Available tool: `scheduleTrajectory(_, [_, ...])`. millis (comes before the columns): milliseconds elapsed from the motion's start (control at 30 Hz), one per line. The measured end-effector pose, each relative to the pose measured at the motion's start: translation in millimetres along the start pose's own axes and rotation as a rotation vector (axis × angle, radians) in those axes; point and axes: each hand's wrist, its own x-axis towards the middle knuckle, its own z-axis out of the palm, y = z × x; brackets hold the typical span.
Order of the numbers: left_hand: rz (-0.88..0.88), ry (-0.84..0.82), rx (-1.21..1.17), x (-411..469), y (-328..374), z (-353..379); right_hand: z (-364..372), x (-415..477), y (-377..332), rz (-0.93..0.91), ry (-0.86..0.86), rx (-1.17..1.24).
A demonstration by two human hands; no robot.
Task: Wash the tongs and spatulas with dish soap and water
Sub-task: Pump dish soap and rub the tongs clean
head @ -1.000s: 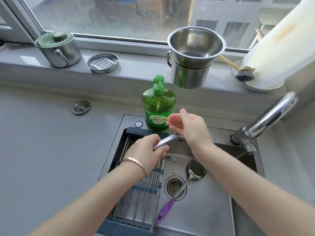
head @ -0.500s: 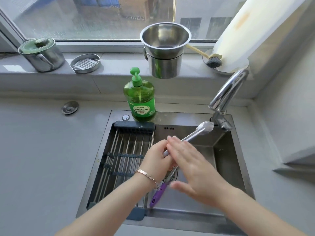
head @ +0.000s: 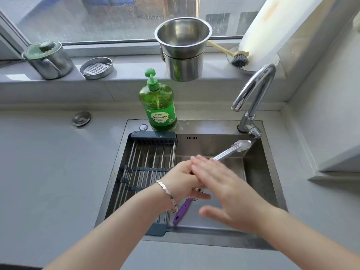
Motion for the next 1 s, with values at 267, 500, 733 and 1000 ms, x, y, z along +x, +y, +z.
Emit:
scheduleTrajectory(267, [-0.093, -0.109, -0.258, -5, 3, -4, 0, -1, -3, 0.064, -0.004, 0.088])
scheduleTrajectory(500, [-0.159, -0.195, -0.482, -6, 5, -11, -5, -6, 11, 0.210, 0.029, 0.102])
scheduleTrajectory(733, [-0.169, -0.099, -0.457, -7, 5, -16, -4, -9, -6, 0.137, 0.002, 0.375])
scheduleTrajectory(1000, [-0.218, 0.054, -0.474, 0, 1, -20, -7, -9, -3, 0.229, 0.036, 0.424])
